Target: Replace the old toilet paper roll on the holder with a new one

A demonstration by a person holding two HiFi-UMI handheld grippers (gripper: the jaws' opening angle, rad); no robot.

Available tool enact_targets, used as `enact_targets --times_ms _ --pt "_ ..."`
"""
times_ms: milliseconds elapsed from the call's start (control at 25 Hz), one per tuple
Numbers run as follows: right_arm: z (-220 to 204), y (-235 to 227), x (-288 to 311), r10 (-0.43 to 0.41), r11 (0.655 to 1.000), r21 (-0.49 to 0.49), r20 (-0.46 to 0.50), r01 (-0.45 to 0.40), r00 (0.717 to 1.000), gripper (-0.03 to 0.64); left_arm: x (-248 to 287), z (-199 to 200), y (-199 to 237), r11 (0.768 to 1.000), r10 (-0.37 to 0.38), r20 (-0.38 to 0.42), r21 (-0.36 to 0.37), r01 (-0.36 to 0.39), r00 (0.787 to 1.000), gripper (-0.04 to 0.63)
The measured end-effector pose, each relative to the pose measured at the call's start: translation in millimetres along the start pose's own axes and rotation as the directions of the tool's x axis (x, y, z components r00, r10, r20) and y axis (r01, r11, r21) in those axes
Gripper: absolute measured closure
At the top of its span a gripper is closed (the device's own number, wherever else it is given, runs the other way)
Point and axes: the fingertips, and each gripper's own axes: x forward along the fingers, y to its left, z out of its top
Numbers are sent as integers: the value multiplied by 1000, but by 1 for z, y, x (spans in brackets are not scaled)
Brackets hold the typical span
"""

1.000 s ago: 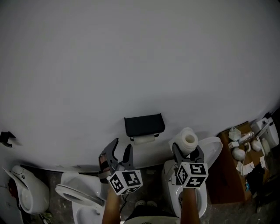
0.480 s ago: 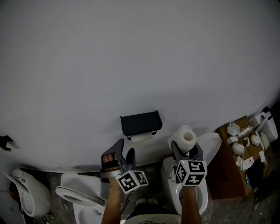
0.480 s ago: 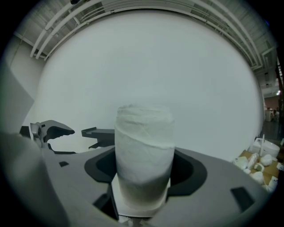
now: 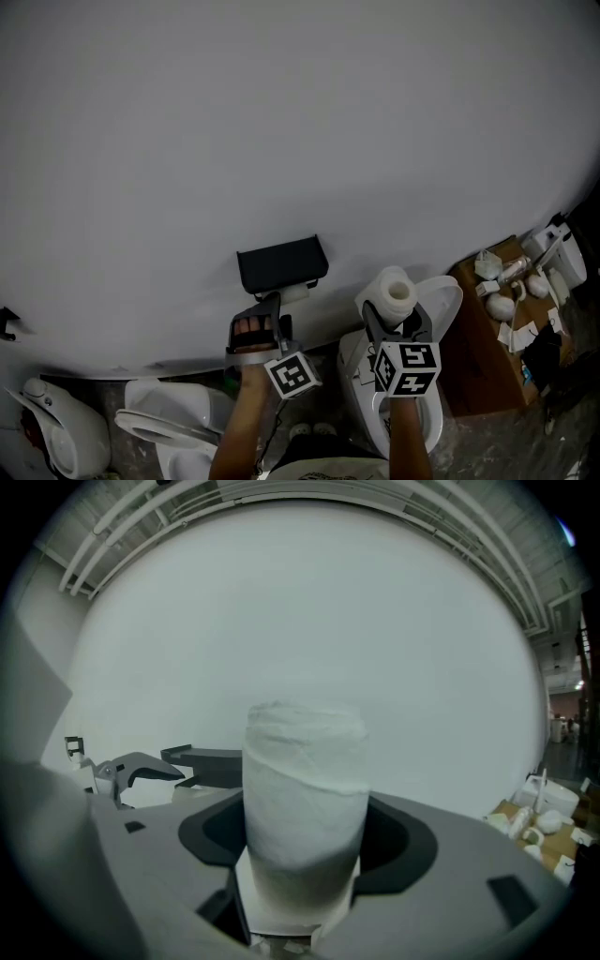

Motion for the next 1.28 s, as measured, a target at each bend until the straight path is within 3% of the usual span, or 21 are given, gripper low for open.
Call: enact_targets --times_ms 520,640,680,920,1280 --pt "-15 -41 -12 -76 997 26 -27 77 997 310 35 9 -13 999 -17 -43 44 19 999 308" --pt "-17 -48 -14 -90 995 32 -28 91 996 310 35 12 -3 995 39 -41 88 -35 998 352" --pt "-18 -50 -14 -94 995 33 -29 95 995 310 36 14 1 992 69 -37 105 -65 997 407" --pt "-18 -68 -19 -121 992 42 -30 123 992 310 40 37 2 993 69 1 101 -68 998 413" --pt "-22 -107 -38 -195 979 50 -38 197 980 310 48 101 -6 993 42 102 108 -53 994 413"
